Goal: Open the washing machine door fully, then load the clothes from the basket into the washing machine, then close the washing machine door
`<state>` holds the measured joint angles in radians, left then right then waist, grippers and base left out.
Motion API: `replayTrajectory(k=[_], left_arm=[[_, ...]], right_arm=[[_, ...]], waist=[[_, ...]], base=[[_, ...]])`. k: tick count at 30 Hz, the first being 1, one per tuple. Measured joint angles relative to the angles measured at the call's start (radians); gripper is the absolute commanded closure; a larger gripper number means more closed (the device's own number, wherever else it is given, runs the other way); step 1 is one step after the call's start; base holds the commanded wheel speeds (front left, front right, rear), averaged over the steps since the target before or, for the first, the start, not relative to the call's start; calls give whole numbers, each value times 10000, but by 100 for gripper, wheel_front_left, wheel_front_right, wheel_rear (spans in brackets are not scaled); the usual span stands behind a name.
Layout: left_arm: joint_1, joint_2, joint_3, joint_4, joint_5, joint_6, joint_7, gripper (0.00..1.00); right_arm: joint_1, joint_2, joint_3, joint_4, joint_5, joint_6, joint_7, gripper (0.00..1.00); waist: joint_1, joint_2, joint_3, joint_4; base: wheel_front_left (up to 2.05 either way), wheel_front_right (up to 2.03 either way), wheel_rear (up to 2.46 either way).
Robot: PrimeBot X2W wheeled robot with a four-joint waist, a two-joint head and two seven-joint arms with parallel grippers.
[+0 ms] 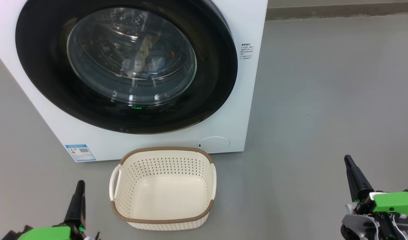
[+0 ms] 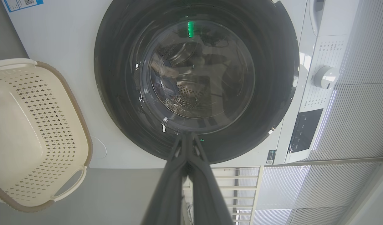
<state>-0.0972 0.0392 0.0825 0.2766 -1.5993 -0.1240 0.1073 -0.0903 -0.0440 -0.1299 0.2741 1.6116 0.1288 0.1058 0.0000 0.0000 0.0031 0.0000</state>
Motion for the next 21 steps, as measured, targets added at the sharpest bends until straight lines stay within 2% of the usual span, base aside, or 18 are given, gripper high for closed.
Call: replayTrajectory(k=[21], left_arm=[[1, 0, 0, 0, -2, 0, 0, 100]], right_arm=[[0, 2, -10, 0, 0, 0, 0, 100]], waist=[[0, 0, 0, 0]], base=[[0, 0, 0]])
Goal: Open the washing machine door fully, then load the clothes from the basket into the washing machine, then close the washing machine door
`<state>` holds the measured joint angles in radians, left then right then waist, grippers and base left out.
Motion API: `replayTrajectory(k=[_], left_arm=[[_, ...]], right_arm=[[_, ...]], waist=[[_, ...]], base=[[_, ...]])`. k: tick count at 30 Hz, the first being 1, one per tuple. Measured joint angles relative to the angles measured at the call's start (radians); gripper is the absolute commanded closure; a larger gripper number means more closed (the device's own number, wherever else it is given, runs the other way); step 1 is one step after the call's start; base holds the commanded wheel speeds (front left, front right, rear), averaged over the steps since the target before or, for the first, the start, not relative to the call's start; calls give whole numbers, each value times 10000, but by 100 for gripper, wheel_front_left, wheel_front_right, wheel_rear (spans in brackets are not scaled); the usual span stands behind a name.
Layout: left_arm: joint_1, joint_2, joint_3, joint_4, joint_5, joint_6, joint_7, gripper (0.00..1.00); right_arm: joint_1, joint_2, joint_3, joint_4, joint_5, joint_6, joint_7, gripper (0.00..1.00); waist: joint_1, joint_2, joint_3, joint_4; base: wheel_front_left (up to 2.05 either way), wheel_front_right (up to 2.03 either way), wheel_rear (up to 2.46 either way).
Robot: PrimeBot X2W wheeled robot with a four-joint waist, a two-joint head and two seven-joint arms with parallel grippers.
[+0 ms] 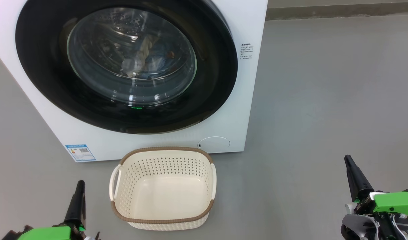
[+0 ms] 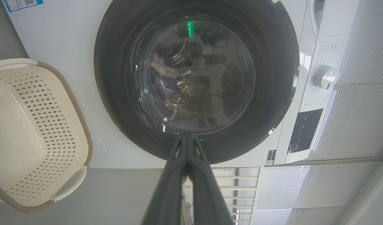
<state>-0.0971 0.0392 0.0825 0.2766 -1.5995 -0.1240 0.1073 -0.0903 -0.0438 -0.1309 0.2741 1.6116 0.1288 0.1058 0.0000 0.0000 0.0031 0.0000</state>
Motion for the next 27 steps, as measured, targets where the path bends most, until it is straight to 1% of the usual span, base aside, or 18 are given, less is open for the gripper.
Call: replayTrajectory(k=[27], left_arm=[[0, 0, 0, 0, 0, 0, 0, 100]], right_arm=[[0, 4, -6, 0, -2, 0, 2, 100]], waist=[[0, 0, 0, 0]], base=[[0, 0, 0]])
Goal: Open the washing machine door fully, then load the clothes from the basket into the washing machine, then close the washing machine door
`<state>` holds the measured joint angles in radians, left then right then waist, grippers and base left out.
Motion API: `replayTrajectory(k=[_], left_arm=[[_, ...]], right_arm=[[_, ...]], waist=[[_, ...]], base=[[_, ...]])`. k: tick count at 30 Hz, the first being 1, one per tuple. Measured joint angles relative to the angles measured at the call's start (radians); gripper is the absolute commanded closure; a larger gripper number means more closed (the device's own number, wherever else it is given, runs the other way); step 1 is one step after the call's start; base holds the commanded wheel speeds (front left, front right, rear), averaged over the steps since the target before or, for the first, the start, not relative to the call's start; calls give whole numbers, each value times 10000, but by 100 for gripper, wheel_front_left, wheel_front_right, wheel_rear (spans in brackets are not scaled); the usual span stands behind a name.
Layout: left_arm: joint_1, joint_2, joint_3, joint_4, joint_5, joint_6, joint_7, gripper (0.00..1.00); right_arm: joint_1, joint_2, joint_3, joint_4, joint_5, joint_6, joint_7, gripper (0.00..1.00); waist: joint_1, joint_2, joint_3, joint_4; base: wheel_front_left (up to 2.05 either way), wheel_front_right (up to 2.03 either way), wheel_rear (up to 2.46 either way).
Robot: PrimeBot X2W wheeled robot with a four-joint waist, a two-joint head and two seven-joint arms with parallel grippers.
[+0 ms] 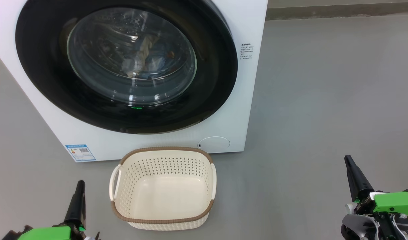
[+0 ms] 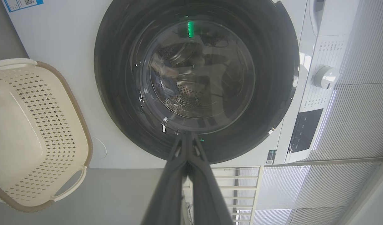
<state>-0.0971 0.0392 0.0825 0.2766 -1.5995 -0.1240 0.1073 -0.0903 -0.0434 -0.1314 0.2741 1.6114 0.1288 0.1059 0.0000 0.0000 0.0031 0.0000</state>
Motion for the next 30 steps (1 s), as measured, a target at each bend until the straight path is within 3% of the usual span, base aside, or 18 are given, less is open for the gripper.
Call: replayTrajectory(k=[30], left_arm=[[1, 0, 0, 0, 0, 0, 0, 100]], right_arm=[[0, 0, -6, 0, 0, 0, 0, 100]], waist=[[-1, 0, 0, 0]], base=[[0, 0, 0]])
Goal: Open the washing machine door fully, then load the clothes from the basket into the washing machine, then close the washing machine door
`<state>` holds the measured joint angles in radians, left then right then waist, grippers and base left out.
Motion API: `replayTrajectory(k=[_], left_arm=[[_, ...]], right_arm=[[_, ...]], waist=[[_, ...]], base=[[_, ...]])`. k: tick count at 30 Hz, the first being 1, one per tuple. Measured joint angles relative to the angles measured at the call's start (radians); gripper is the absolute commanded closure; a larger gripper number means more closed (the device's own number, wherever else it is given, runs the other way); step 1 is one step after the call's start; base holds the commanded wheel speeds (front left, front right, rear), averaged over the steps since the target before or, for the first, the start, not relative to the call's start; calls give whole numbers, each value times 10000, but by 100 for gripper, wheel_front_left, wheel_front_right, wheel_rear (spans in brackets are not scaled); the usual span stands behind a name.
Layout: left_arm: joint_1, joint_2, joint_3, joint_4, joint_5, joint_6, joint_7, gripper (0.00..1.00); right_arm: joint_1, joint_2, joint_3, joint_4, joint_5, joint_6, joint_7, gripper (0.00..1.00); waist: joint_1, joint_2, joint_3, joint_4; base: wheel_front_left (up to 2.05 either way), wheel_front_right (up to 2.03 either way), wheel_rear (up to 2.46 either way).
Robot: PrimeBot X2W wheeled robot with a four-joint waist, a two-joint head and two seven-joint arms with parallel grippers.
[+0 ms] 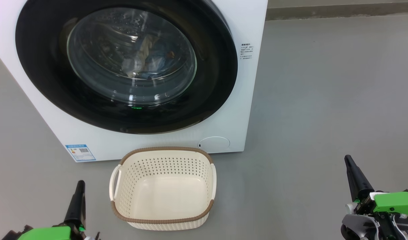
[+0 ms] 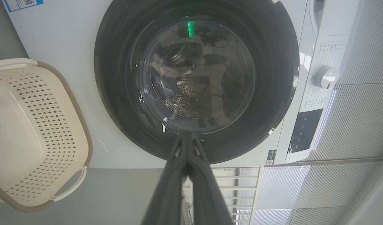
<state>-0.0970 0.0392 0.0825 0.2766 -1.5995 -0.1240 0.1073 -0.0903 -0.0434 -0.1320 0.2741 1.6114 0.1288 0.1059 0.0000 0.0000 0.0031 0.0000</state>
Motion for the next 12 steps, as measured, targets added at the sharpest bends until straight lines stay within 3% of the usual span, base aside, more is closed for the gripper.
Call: replayTrajectory(k=[12], left_arm=[[0, 0, -2, 0, 0, 0, 0, 100]], right_arm=[[0, 2, -2, 0, 0, 0, 0, 100]], waist=[[0, 0, 0, 0]], base=[[0, 0, 0]])
